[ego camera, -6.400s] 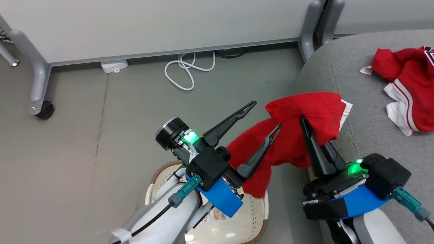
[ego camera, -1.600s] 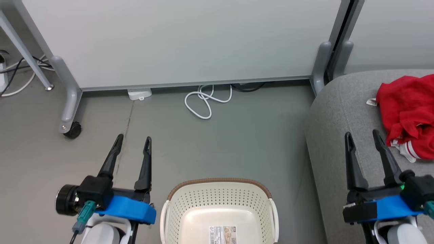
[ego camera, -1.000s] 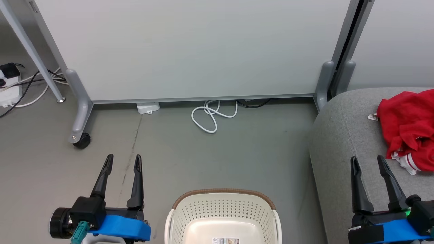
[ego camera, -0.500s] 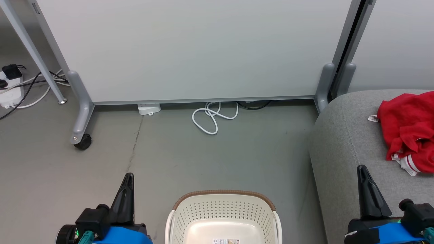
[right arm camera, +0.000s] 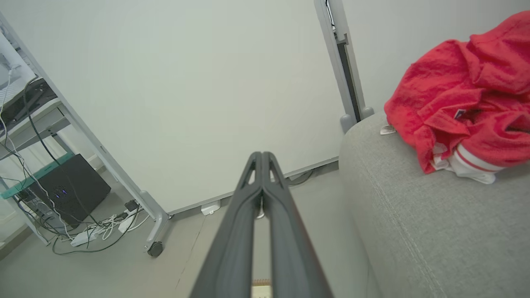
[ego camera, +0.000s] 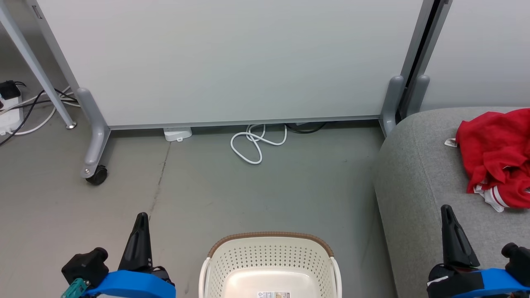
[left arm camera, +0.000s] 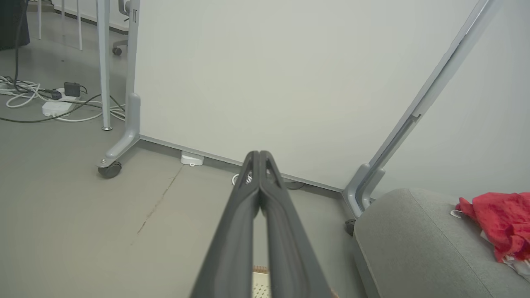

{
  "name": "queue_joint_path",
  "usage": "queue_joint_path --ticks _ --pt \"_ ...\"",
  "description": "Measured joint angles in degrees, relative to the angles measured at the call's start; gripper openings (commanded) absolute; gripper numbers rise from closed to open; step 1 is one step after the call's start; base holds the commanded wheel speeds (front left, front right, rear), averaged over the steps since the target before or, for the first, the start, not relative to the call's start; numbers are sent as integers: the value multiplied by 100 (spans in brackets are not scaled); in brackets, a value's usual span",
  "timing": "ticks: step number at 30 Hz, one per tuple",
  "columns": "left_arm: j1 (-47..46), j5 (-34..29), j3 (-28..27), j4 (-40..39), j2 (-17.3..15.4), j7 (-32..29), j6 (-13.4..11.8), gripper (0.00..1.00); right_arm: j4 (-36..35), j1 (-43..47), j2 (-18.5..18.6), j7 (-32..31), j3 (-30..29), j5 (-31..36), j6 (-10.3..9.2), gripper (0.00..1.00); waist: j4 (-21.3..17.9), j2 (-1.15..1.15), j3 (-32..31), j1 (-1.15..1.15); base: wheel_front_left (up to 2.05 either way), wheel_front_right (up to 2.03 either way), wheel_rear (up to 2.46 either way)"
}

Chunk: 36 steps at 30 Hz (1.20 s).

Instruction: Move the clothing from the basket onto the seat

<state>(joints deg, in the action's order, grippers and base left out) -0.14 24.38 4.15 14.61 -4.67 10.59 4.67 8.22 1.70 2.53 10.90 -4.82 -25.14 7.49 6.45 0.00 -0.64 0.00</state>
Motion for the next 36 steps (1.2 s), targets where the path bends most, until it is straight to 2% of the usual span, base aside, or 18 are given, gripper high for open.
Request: queue_joint_path --ticks 16,36 --pt "-123 1560 -234 -12 53 -393 64 0 135 -150 0 -388 -36 -1545 -1 0 -99 0 12 0 0 0 0" --pt "-241 3064 -493 -18 92 -759 126 0 260 -319 2 -783 -79 -3031 -1 0 -214 0 27 0 0 0 0"
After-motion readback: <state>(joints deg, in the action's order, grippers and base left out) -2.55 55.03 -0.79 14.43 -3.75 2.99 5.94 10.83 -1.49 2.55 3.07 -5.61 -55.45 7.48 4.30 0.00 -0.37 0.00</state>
